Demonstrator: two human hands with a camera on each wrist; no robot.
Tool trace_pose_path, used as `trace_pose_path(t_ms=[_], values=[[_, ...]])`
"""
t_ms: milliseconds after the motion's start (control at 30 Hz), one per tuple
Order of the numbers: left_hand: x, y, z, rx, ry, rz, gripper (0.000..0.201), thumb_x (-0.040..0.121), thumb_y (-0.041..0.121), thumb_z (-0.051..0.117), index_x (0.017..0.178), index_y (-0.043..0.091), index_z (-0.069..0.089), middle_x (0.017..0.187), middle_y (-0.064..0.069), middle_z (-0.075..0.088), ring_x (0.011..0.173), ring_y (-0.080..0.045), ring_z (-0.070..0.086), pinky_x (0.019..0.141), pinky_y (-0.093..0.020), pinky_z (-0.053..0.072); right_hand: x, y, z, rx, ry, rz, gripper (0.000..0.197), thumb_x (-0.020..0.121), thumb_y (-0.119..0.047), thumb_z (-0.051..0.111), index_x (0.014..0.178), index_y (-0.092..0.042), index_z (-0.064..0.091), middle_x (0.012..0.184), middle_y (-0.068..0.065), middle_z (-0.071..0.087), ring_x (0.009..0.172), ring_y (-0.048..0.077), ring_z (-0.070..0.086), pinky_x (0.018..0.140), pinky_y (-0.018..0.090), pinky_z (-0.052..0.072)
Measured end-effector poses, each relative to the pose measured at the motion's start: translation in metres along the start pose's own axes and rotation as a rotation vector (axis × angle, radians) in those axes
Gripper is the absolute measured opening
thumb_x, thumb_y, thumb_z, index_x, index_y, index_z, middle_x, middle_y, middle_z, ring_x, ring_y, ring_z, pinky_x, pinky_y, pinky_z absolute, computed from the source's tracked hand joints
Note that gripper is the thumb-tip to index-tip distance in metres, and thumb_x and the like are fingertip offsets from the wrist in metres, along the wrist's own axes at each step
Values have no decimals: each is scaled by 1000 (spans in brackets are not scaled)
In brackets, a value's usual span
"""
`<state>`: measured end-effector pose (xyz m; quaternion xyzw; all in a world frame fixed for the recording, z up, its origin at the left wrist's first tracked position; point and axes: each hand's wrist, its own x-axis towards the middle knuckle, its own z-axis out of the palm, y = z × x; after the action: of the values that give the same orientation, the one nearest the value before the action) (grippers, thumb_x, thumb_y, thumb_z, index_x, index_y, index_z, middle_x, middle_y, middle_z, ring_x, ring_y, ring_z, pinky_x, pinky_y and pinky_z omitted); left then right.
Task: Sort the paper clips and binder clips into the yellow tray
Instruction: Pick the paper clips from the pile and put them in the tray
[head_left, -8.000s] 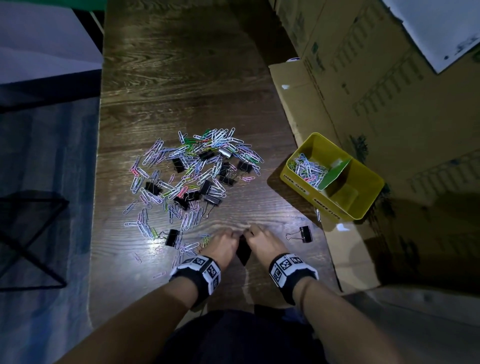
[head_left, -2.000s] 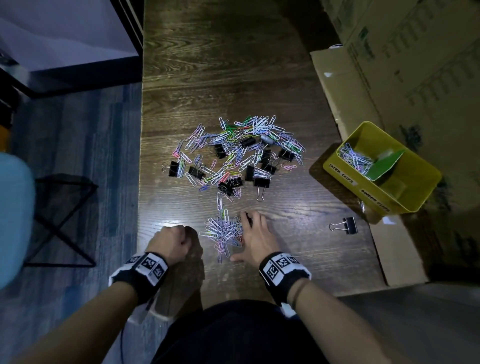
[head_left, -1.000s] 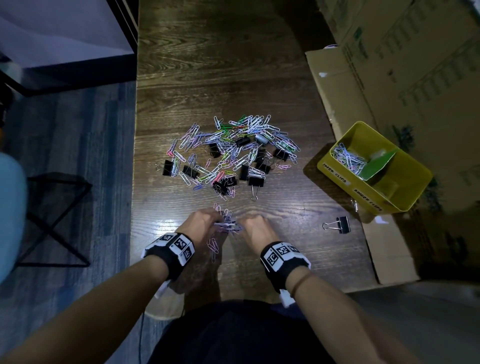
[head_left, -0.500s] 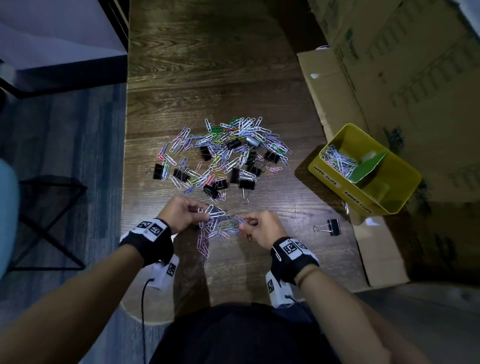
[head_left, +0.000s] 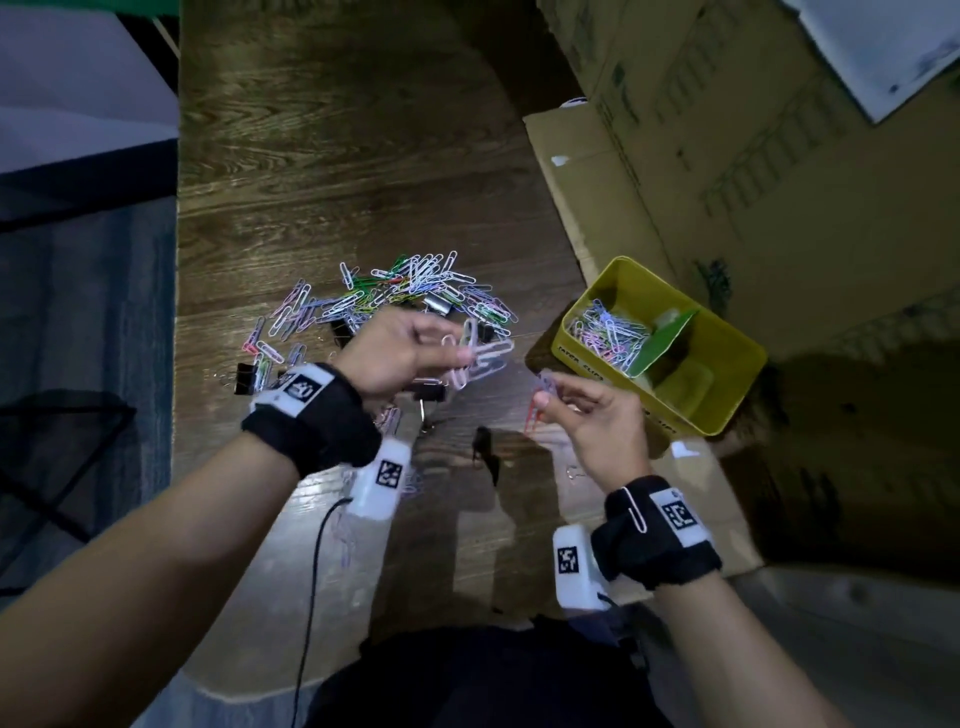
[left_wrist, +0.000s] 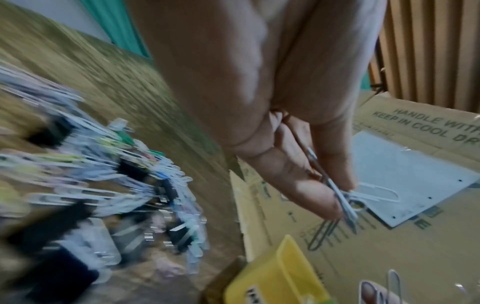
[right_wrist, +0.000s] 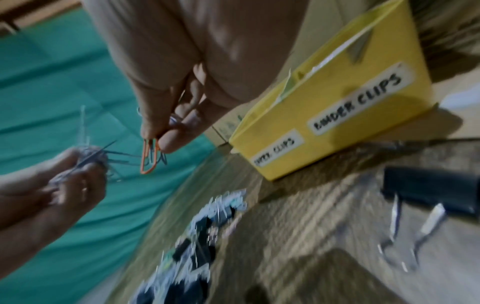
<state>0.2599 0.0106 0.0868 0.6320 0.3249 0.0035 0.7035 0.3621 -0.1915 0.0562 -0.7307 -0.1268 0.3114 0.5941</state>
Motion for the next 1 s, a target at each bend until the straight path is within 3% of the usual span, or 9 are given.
trace_pose_path(t_ms=[67, 200, 267, 367, 533, 667, 767, 900, 1000], values=[[23, 21, 28, -24, -9, 38, 12, 69, 4, 75, 74, 15, 74, 62, 0, 70, 53, -12, 58, 52, -20, 46, 7, -8, -19, 60, 77, -8, 31, 76, -1, 74, 105, -12, 69, 89, -1, 73, 86, 14, 70, 82, 30, 56], [71, 36, 75, 31, 0, 57, 15, 70, 0, 76, 81, 7, 70, 63, -6, 68, 53, -13, 60, 52, -23, 51, 21, -27, -40, 92, 164, -84, 26, 79, 3, 71, 100, -13, 69, 77, -13, 74, 76, 7, 69, 69, 22, 56], [102, 41, 118, 152, -15, 36, 16, 70, 2, 77, 82, 7, 68, 66, -9, 67, 55, -14, 61, 55, -25, 53, 41, -32, -70, 41, 232, -111, 25, 79, 0, 72, 100, -13, 71, 82, -7, 75, 78, 11, 70, 75, 27, 57], [120, 32, 135, 554, -13, 110, 12, 74, 14, 77, 85, 13, 72, 65, 2, 66, 51, -2, 59, 52, -12, 46, 63, -31, -76, -117, 259, -106, 28, 78, -8, 76, 106, -5, 71, 94, 5, 74, 86, 17, 71, 83, 36, 58], [132, 12, 150, 954, -174, 127, 30, 86, 16, 61, 115, 15, 65, 119, -8, 64, 109, -25, 58, 96, -29, 41, 101, -33, -88, -452, 219, -98, 24, 81, -12, 74, 104, -8, 72, 91, 2, 73, 82, 11, 69, 87, 32, 56], [122, 11, 138, 944, -138, 242, 24, 88, 15, 55, 108, 19, 68, 108, -7, 69, 96, -23, 62, 91, -28, 45, 122, -28, -81, -761, 102, -69, 22, 84, -14, 70, 105, -9, 71, 95, 10, 73, 90, 19, 66, 92, 32, 53], [103, 12, 121, 779, -51, 300, 20, 87, 13, 59, 101, 19, 71, 98, 0, 71, 85, -12, 63, 83, -20, 47, 131, -25, -69, -968, 16, -47, 22, 86, -15, 63, 107, -15, 71, 103, 17, 70, 97, 31, 63, 90, 35, 52], [74, 0, 78, 532, 13, 257, 13, 86, 15, 64, 97, 18, 70, 82, 9, 68, 71, -8, 65, 69, -21, 49, 130, -23, -58, -1088, -93, 50, 35, 87, -19, 63, 121, -17, 64, 115, 18, 66, 101, 33, 63, 90, 40, 53], [45, -21, 29, 529, 64, 170, 8, 86, 13, 63, 92, 11, 69, 73, 8, 65, 57, 9, 57, 61, -9, 44, 116, -23, -49, -1043, -54, -89, 29, 88, -24, 63, 116, -19, 66, 110, 14, 68, 85, 28, 64, 84, 41, 55]])
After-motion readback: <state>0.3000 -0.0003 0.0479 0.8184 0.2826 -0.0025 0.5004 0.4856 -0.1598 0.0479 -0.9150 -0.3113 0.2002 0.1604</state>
